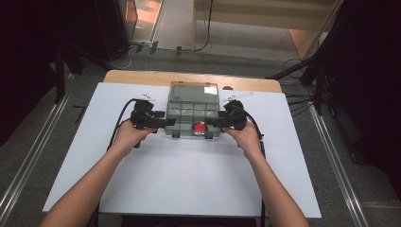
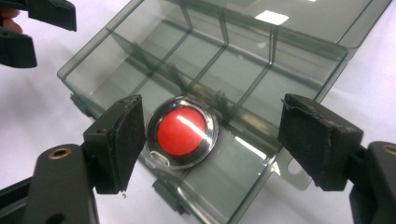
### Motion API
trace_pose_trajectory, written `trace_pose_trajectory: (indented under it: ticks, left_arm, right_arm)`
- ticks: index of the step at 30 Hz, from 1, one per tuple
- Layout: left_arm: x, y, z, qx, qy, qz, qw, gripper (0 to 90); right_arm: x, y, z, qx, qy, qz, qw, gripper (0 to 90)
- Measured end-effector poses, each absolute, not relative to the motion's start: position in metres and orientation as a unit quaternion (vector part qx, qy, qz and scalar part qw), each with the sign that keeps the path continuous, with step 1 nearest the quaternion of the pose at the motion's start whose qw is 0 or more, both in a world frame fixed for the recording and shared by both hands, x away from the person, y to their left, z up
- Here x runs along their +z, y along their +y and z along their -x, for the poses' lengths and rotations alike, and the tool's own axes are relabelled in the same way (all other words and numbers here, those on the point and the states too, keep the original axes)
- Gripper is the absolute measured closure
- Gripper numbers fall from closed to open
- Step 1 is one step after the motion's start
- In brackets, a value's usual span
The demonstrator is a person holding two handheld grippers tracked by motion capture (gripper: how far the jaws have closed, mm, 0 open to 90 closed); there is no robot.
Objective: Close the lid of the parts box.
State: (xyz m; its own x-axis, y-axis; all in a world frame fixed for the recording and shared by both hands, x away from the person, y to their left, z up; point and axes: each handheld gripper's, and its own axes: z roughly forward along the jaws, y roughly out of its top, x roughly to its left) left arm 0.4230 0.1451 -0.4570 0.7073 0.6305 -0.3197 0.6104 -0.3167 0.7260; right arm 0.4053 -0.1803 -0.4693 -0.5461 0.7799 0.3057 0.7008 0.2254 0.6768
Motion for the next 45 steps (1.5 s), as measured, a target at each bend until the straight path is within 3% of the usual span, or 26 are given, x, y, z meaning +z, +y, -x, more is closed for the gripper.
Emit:
trace_pose_trajectory:
  ticks: [45]
  left_arm:
    - [-0.463,0.121,-0.502,0.052,0.454,-0.783,0.421,30.4]
  right_arm:
    - [-0.47,-0.176,-0.486,0.371,0.742,-0.551,0.087,25.8]
